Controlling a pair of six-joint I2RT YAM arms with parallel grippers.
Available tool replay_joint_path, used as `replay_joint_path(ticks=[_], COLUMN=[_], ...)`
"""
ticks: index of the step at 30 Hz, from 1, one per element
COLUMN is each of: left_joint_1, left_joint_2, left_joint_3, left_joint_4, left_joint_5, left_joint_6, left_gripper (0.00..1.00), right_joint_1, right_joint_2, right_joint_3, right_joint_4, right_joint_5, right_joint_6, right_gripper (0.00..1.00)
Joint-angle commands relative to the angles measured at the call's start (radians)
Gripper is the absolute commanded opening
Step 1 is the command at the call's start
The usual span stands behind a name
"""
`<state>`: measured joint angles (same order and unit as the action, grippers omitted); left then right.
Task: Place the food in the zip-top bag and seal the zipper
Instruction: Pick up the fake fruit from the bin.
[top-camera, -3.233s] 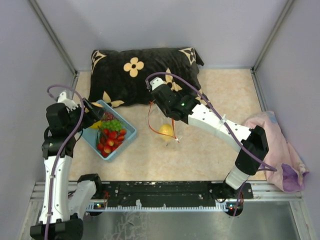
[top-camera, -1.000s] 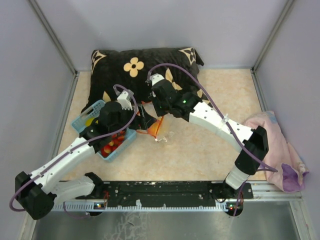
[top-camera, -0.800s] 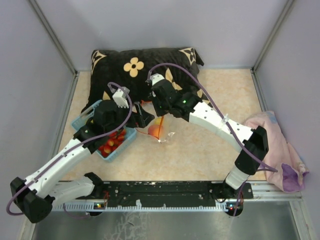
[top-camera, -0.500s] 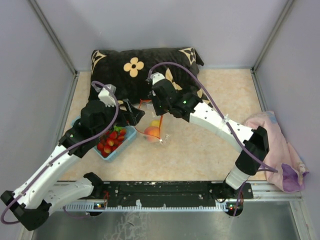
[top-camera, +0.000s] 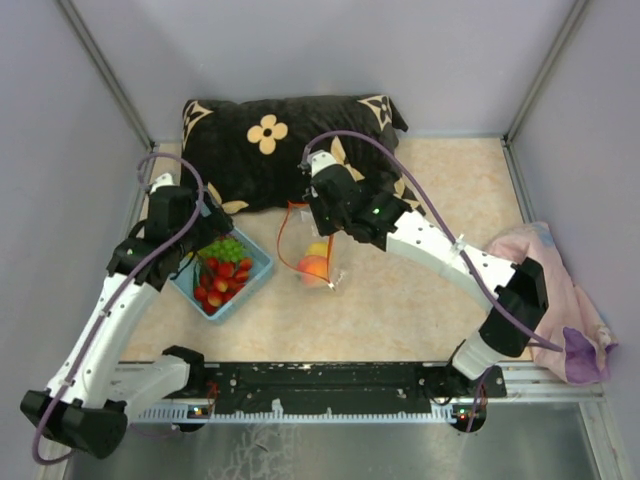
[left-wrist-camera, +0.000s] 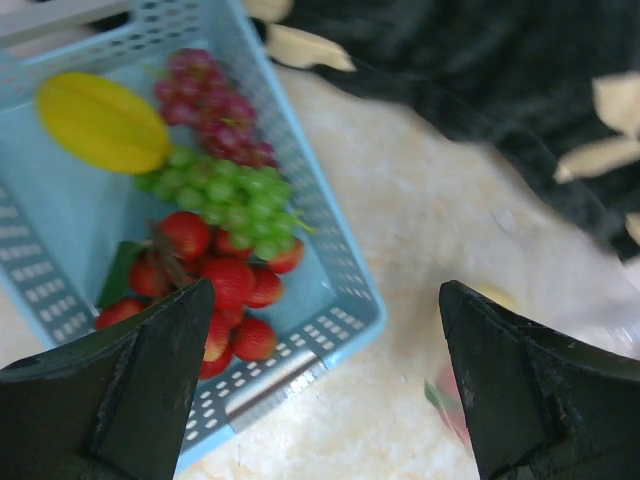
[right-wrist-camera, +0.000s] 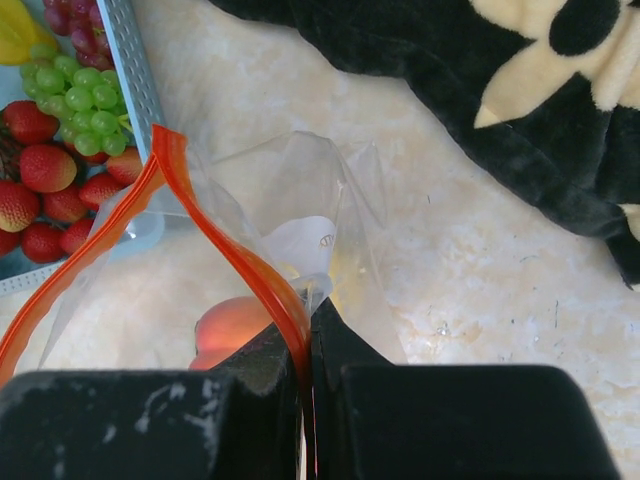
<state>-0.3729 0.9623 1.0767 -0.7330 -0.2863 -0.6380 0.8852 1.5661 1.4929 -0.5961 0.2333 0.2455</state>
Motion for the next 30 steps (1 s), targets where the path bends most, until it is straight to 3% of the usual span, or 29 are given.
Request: replay_joint_path(ticks=[1,12,22,30], left_joint_1=[0.144,0.355,0.437,0.488], left_joint_2=[0.038,0.265,0.474,0.687], left_joint_3=[0.002,0.012,0.028,0.139], left_joint_4=[-0.063,-0.113,-0.061,-0.064], left_joint_5=[0.017,0.014,-0.042,-0.082], left_joint_6=[-0.059,-0.247,-0.334,-0.373], left_gripper=[0.99,0.99,0.99,0.98], right_joint_1=[-0.005,-0.004,-0.005,-0.006], right_joint_2=[-0.053,-0.065,-0.092,-0.085], right_joint_3=[0.008,-0.018,-0.073,-0.086], right_joint_4=[0.032,0.042,0.069,0.086], right_joint_5=[0.031,0.044,0.019,-0.004], right_joint_6=[-0.053,-0.133,-0.138,-0.149], right_gripper=[0.04,0.04,0.04,0.04])
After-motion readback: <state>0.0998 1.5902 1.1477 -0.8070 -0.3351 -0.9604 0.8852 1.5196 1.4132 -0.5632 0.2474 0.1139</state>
